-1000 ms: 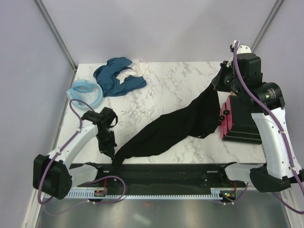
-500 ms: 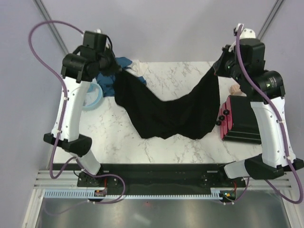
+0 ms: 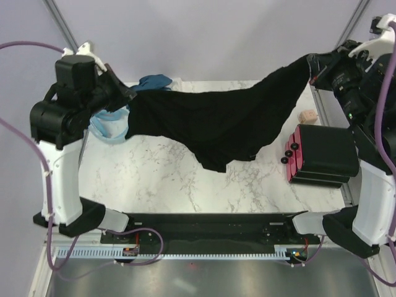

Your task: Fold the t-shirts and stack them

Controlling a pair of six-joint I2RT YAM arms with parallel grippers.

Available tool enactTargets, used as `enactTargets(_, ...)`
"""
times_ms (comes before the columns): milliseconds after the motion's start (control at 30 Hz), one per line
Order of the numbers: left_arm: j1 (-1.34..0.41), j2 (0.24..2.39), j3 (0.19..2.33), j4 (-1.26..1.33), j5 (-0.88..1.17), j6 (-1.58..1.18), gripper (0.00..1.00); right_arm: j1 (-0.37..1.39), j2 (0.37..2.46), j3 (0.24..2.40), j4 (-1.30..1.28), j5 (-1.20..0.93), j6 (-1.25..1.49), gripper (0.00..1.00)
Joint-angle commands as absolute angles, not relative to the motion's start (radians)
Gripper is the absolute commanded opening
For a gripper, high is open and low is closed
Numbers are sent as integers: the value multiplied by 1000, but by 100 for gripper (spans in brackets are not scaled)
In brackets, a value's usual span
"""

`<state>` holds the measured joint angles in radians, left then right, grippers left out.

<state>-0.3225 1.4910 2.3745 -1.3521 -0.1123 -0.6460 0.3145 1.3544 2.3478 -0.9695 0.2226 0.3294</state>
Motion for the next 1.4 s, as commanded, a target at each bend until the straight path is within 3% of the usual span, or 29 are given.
enactTargets(0, -322, 1367, 2170, -1494, -42, -635, 2, 311, 1287, 2257, -960, 207, 370, 0)
enactTargets(67, -322, 1326, 2026, -1467, 24, -652, 2, 310, 1263, 2182, -1014, 190, 406, 0)
enactTargets(167, -322, 1267, 1634, -1362, 106, -684, 2, 311, 1230, 2027, -1075, 134, 446, 0)
enactTargets(267, -322, 1232, 1433, -1295, 146, -693, 2, 311, 1187, 1858, -1089, 89, 472, 0)
enactTargets(333, -322, 1264, 1411, -1298, 118, -689, 2, 311, 1189, 1826, -1094, 92, 469, 0)
enactTargets(433, -321, 1320, 1495, -1302, 37, -683, 2, 311, 1224, 1818, -1062, 127, 453, 0)
enactTargets(633, -310, 1590, 1918, -1345, -51, -631, 2, 310, 1380, 1940, -991, 140, 402, 0)
enactTargets(767, -281, 1791, 2349, -1434, -54, -592, 2, 301, 1541, 2147, -1000, 83, 364, 0)
enactTargets(867, -232, 1905, 2538, -1453, 20, -603, 2, 287, 1676, 2293, -994, 51, 376, 0)
enactTargets(1100, -173, 2009, 2565, -1310, 211, -631, 2, 178, 2008, 2597, -974, -155, 434, 0)
enactTargets(1233, -173, 2017, 2592, -1289, 294, -598, 2, 134, 2028, 2579, -890, -241, 459, 0)
enactTargets(1367, -182, 1928, 2455, -1298, 305, -569, 2, 126, 1981, 2479, -905, -291, 443, 0)
